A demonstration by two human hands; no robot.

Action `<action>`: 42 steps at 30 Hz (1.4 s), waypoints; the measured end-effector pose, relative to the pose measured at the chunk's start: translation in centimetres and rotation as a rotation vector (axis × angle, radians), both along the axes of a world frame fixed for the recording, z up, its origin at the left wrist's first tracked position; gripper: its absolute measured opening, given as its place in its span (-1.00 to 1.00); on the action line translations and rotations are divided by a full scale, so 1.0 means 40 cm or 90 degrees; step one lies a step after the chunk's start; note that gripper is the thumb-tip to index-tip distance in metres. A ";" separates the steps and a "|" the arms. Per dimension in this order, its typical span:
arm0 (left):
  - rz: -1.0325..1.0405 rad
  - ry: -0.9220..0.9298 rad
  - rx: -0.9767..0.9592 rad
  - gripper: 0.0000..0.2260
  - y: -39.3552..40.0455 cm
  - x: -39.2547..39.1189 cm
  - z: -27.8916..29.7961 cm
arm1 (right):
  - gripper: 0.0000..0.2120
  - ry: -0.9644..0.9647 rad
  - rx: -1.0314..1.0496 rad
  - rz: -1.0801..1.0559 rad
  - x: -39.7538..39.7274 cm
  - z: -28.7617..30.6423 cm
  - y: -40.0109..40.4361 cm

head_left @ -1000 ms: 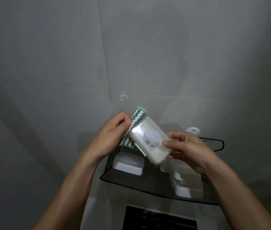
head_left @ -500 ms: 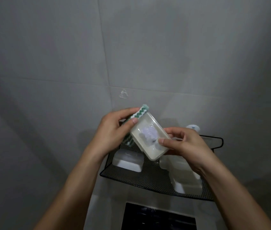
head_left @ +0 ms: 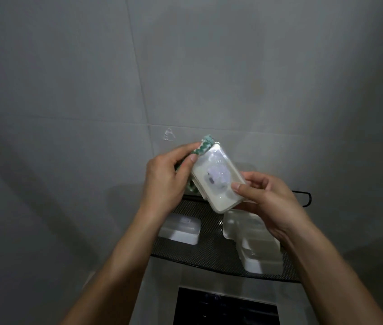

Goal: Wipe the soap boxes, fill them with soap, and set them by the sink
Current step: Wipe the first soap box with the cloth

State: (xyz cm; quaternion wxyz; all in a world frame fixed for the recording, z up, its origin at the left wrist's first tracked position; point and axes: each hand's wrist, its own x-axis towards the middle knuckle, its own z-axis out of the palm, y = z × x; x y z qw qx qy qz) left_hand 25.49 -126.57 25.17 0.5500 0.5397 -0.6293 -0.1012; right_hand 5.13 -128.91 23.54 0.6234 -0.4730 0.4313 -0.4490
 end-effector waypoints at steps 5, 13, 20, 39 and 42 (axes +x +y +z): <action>0.051 -0.165 -0.075 -0.70 0.028 -0.063 -0.005 | -0.68 -0.040 0.029 -0.003 0.017 0.009 -0.002; 0.026 -0.306 -0.075 -0.76 0.069 -0.075 -0.024 | -0.72 -0.097 0.071 0.030 0.003 0.005 -0.008; 0.049 -0.163 0.029 -0.70 -0.001 -0.007 0.067 | -0.54 -0.071 0.049 0.089 0.004 0.014 -0.018; -0.036 -0.157 0.014 -0.86 0.091 -0.088 -0.004 | -0.64 -0.198 0.078 0.125 -0.020 0.009 -0.040; -0.007 -0.162 0.001 -0.85 0.082 -0.076 0.019 | -0.67 -0.193 0.061 0.139 -0.026 0.009 -0.040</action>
